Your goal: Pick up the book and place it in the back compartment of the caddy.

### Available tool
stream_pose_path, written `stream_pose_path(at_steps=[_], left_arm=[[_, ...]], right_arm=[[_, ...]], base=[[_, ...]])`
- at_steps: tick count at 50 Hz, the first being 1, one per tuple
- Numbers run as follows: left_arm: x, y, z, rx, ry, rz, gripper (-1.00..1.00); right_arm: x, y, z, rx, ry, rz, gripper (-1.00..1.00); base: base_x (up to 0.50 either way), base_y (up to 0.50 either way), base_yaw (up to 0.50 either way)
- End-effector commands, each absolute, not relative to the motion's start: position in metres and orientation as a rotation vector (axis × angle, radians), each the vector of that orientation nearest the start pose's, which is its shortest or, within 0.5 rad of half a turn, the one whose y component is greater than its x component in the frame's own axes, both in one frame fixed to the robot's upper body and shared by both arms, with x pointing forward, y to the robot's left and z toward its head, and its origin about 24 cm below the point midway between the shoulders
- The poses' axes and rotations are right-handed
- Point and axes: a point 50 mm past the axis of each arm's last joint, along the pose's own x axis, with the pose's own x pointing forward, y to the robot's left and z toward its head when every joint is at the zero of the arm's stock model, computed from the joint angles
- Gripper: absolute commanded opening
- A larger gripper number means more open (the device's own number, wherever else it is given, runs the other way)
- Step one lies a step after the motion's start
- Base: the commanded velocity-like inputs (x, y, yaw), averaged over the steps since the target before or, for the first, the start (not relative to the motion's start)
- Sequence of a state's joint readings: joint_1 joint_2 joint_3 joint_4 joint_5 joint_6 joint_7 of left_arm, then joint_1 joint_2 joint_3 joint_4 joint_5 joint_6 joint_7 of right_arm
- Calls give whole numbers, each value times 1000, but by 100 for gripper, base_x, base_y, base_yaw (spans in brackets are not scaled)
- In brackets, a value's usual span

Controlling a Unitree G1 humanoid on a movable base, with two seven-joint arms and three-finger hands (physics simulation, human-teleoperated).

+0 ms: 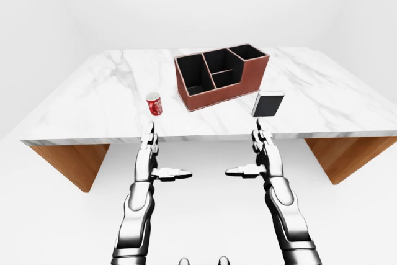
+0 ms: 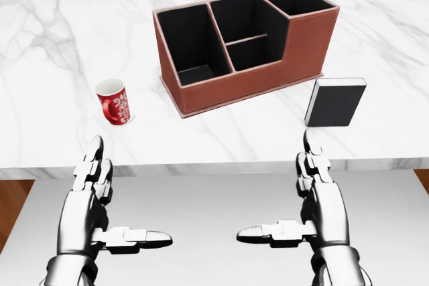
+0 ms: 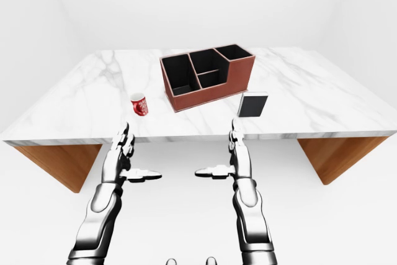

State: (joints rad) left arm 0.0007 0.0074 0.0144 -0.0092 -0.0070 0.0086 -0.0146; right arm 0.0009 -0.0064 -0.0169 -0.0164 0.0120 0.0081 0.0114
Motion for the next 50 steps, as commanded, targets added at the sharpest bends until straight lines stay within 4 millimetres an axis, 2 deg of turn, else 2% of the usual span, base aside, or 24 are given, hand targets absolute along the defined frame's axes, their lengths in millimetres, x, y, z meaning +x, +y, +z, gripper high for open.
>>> stream_pose_path(at_steps=[1,9,13,28,35,42,50], left_arm=[[253,160,48,2,-3,0,100],[251,160,65,17,-47,-4,100],[249,161,79,28,-108,-7,100],[242,162,121,43,-292,-23,100],[241,165,132,45,-339,-18,100],[239,166,139,48,-369,-16,100],[238,168,146,51,-401,-14,100]], right_arm=[[253,-162,54,14,-31,-23,100],[253,-163,61,11,-31,-31,100],[254,-165,66,2,-52,-45,100],[249,-169,105,-6,-222,-41,100],[243,-172,131,-13,-333,-44,100],[240,-173,143,-27,-387,-42,100],[231,-173,166,-36,-493,-44,100]], base=[[0,0,0],[0,0,0],[0,0,0],[0,0,0],[0,0,0],[0,0,0],[0,0,0]])
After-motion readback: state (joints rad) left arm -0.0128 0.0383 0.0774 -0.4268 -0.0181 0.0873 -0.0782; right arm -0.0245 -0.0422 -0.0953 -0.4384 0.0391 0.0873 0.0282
